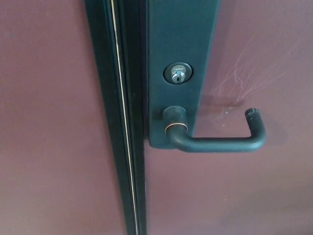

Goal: The robot walks towards the door handle and put its right hand on it and twist the handle

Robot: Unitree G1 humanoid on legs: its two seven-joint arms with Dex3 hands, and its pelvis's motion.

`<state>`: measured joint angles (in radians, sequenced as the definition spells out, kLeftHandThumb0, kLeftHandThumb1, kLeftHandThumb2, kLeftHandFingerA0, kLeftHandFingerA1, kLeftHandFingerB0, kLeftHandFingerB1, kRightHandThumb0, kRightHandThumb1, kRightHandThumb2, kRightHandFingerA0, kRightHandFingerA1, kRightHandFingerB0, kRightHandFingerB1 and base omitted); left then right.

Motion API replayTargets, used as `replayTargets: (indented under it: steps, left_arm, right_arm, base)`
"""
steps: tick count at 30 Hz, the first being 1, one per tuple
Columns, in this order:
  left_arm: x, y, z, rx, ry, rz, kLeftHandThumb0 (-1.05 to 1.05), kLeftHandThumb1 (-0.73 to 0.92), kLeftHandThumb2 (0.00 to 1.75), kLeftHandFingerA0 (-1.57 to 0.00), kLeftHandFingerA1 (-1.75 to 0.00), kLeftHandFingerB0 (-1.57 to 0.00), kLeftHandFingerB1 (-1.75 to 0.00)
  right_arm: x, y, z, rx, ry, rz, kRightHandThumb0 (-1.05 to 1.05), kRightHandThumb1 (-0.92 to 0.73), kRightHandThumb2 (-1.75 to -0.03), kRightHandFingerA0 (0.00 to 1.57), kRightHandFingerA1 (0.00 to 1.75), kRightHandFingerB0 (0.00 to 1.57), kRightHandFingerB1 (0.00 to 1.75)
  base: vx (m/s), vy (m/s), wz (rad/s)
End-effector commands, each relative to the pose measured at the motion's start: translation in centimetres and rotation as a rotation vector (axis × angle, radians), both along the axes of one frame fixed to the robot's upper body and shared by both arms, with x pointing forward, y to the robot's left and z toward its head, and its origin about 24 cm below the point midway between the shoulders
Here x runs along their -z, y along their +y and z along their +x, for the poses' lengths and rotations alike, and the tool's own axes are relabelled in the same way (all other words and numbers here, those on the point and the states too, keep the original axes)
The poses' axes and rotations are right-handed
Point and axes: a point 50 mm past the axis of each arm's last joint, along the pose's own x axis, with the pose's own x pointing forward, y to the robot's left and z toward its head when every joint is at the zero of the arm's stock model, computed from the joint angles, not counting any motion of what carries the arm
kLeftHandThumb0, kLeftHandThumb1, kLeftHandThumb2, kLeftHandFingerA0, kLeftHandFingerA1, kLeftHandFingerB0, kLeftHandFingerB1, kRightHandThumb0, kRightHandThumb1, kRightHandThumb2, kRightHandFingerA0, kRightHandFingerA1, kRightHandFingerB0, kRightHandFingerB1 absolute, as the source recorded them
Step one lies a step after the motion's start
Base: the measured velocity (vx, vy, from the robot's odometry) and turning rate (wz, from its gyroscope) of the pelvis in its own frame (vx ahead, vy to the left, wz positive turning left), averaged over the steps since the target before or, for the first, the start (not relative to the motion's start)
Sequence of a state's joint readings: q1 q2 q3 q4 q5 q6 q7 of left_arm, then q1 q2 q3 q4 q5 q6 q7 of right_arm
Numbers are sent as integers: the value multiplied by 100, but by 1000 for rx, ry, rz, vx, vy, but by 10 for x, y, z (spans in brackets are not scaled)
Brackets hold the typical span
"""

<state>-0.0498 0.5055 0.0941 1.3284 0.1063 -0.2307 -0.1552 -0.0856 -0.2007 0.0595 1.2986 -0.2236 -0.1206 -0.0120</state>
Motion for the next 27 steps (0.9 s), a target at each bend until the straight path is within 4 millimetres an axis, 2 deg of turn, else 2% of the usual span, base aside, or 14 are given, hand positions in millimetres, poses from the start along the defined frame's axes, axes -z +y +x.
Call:
replayTargets:
  steps: [1,5,10,13,15,17,19,22,23,24,27]
  left_arm:
    - [3,-1,-7,-6,24,-14,-31,61,59,-75,-50,-58,-43]
    - [1,-1,-2,-4,14,-10,-31,61,58,-75,-49,-58,-43]
    - [0,0,-1,10,19,-3,-31,61,58,-74,-49,-58,-43]
    - [1,0,-3,20,24,3,-31,61,58,-74,-50,-57,-43]
    - [1,0,-3,20,24,3,-31,61,58,-74,-50,-57,-43]
    - [-2,5,-3,10,21,7,-31,62,58,-74,-50,-57,-43]
    - [-1,4,-4,15,24,6,-31,61,59,-75,-50,-57,-43]
    - [-1,4,-4,16,24,7,-31,61,59,-75,-50,-57,-43]
    - [-4,8,-1,17,19,20,-30,62,58,-75,-50,-57,-43]
    - [-5,10,-1,15,16,25,-30,62,58,-75,-50,-57,-43]
    - [-6,10,-1,14,17,32,-30,62,58,-74,-50,-57,-43]
  right_arm:
    - [0,-7,-5,34,0,-5,-19,-69,-60,65,49,51,41]
    - [-6,-13,6,213,-95,44,-16,-67,-59,68,53,50,41]
    - [-7,-12,6,186,-121,58,-14,-67,-59,66,51,50,41]
    - [-10,-23,3,218,-147,62,-15,-67,-59,63,50,50,42]
    - [-11,-23,3,218,-149,63,-15,-67,-59,63,50,50,42]
    - [-25,-48,4,313,-270,85,-15,-66,-59,61,50,49,42]
    - [-38,-61,2,326,-345,65,-16,-65,-59,59,49,49,42]
    - [-42,-61,1,329,-350,65,-16,-65,-59,59,49,49,42]
    - [-72,-76,4,306,-475,25,-19,-62,-58,57,48,49,42]
    - [-95,-86,4,288,-555,5,-19,-62,-58,57,49,50,42]
    - [-122,-96,5,268,-650,-1,-18,-62,-58,57,49,50,43]
  base:
    - [0,0,0]
    - [0,0,0]
    - [0,0,0]
    - [0,0,0]
    - [0,0,0]
    - [0,0,0]
    - [0,0,0]
    - [0,0,0]
    - [0,0,0]
    - [0,0,0]
    - [0,0,0]
